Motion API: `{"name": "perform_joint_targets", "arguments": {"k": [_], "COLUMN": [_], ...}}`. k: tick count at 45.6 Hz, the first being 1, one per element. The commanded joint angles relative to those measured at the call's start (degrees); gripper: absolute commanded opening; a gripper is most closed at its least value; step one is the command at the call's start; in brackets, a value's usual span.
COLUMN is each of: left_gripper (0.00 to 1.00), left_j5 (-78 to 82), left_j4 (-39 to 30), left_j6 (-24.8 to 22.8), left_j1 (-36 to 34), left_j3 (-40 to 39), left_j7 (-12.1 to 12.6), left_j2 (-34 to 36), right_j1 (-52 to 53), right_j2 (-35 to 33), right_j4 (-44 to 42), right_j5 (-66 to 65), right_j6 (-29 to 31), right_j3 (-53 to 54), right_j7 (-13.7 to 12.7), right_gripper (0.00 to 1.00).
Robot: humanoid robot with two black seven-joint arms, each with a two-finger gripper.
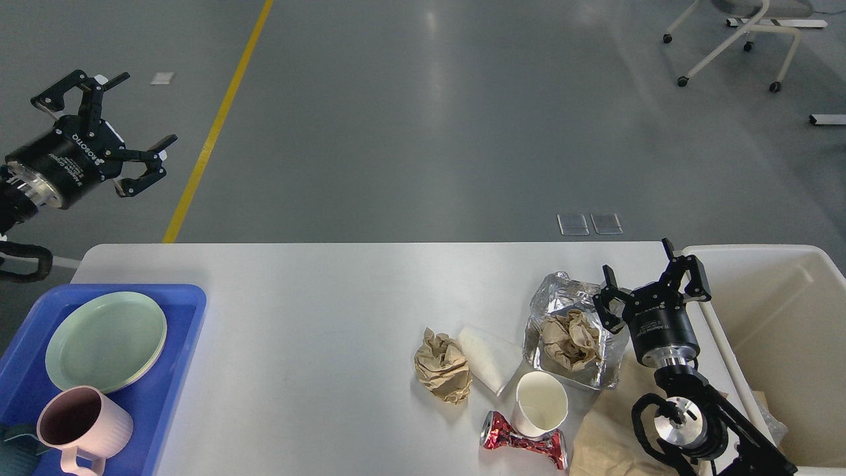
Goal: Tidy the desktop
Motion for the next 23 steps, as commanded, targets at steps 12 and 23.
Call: {"name": "perform_joint_targets", "arguments": {"k": [12,23], "left_gripper": [0.96,0.96], "left_j5": [7.56,28.91], "left_j4": [0.56,-1.81], "left_j6": [8.45,8.37], "left_j1": [15.5,27.45], "left_j3": [-29.81,-53.09], "left_j7": [-4.58,-4.85], "left_j2": [-18.16,-32.12], "right_j1": [-0.07,-0.07], "right_j2": [-0.07,-0.07], "right_j4": [0.07,-0.02], "right_j5": [0.0,0.0], "right_j6": [0.0,0.0], "right_j3": [0.0,0.0], "right_j7": [0.0,0.0], "right_gripper": [1.0,1.0]}}
